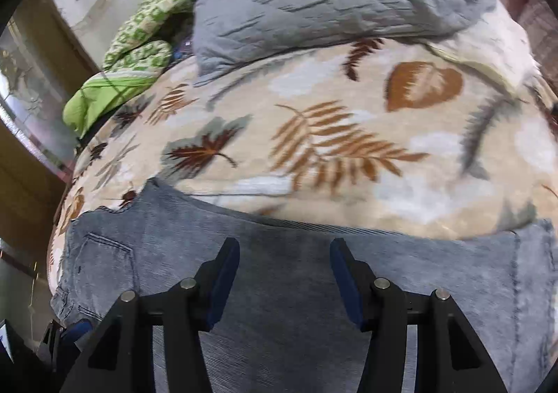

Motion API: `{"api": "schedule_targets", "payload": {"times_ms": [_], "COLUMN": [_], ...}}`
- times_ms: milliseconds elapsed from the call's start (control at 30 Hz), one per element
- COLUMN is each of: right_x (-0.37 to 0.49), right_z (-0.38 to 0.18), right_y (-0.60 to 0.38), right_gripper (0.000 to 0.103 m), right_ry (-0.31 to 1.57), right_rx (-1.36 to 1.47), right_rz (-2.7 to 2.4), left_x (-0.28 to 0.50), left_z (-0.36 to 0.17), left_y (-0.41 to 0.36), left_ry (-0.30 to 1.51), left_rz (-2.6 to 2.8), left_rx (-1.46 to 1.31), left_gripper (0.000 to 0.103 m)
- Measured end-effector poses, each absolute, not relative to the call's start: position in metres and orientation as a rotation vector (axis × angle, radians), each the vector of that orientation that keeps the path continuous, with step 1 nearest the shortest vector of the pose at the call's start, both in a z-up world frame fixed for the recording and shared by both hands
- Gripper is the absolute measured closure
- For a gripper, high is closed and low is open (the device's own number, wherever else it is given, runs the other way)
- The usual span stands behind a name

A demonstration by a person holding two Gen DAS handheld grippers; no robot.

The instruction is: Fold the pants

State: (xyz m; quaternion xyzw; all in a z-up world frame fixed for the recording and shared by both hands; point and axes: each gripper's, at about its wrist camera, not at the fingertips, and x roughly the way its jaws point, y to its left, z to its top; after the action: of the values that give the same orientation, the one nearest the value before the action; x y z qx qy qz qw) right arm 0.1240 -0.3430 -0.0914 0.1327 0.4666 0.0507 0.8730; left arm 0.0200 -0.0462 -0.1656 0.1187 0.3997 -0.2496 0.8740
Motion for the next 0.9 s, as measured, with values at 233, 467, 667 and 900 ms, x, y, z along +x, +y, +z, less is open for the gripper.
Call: {"api": "schedule_targets", "payload": {"times_ms": [233,467,667,900], "right_x": [0.107,0.116,0.117,0.086], "right_z": [-0.111,-0.12,-0.115,-0.089], "right_y": [-0.4,-0.4,-0.397,-0.425], "right_gripper": [0.046,0.044,0.043,0.043], "right_ry": [1.035,1.036,1.001,0.842], "right_rx": [0.39,0.34,0.328,0.461], "right_rz": [-0.024,-0.055,-0.076,-0.116], "left_x": [0.028,0.026,0.021,0.018], "left_z": [-0.179,-0.18,-0.175,-0.16], "left_y": [-0.051,-0.055,-0.051,-0.038], "left_ry": [0.897,0.894,0.867,0.795], "left_rz": [-0.508,-0.511,-0.507,-0.486], "left_rx": [0.26,0.285,0.28,0.237], "left_gripper": [0.0,0.0,0.0,0.0]}}
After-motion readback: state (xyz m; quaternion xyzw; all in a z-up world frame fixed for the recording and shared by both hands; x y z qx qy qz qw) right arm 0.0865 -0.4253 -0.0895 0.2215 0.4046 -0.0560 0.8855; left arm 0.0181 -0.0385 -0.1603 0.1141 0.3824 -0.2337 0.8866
